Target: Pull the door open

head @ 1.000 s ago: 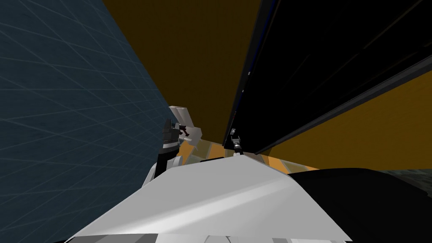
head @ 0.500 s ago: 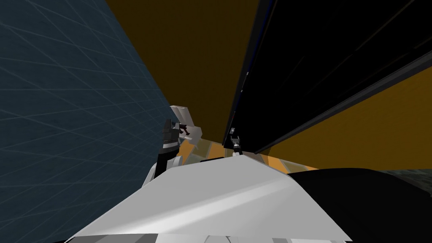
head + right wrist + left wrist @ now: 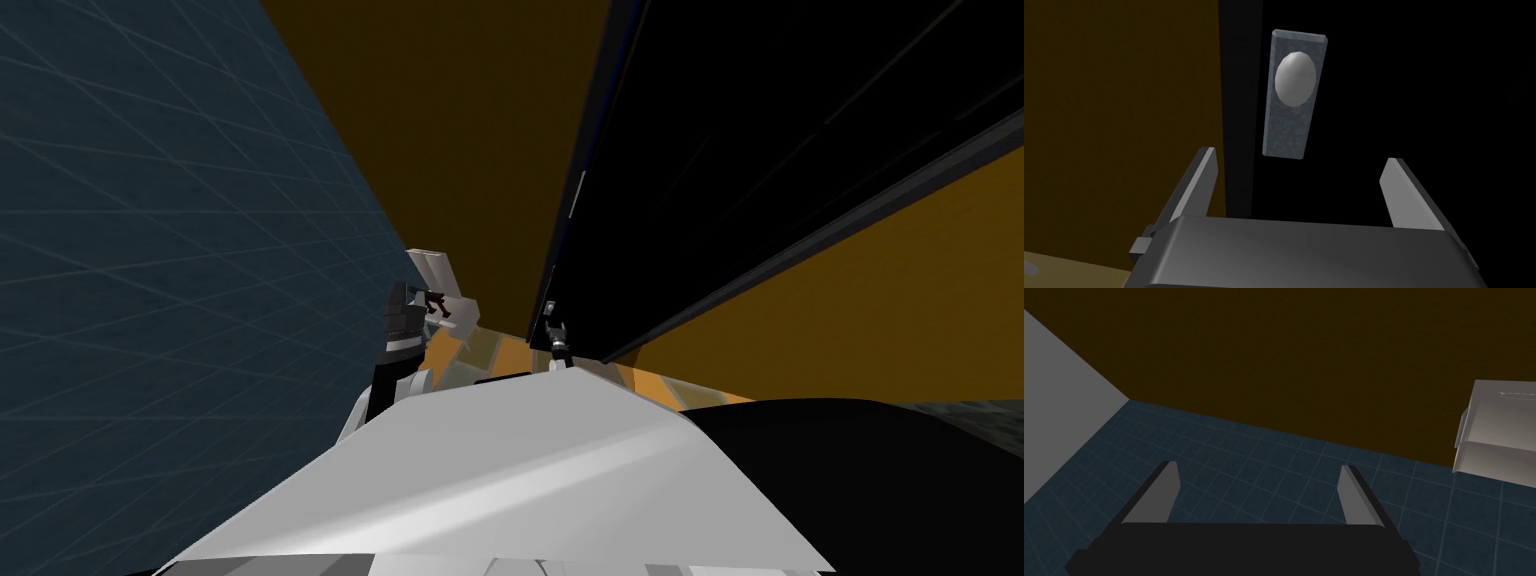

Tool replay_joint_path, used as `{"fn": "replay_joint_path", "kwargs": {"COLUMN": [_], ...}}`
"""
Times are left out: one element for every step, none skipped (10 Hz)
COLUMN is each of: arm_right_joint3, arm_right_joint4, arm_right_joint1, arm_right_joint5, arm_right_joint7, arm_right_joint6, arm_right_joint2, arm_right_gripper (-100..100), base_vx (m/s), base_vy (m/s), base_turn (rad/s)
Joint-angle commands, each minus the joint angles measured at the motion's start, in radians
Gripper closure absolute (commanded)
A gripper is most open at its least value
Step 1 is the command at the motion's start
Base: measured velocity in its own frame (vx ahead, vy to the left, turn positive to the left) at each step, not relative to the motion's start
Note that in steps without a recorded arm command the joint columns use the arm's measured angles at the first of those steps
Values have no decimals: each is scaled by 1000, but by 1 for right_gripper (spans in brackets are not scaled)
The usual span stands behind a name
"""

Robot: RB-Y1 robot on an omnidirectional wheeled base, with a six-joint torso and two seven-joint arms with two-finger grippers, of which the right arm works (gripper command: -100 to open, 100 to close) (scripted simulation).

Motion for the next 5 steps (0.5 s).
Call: {"fn": "replay_joint_path", "kwargs": {"arm_right_joint3": [7, 4, 1, 0, -4], "arm_right_joint4": [-5, -1, 4, 7, 11], "arm_right_joint1": [-1, -2, 5, 7, 13], "arm_right_joint5": [-15, -9, -14, -15, -18], "arm_right_joint7": [-33, -19, -39, -45, -59], "arm_right_joint6": [4, 2, -4, -6, -11], "arm_right_joint2": [3, 1, -13, -18, -31], "arm_right_gripper": [-100, -100, -100, -100, -100], "base_vx": [-57, -25, 100, 153, 171], "base_vy": [-10, -5, 6, 12, -6], "base_turn": [16, 3, 87, 77, 66]}}
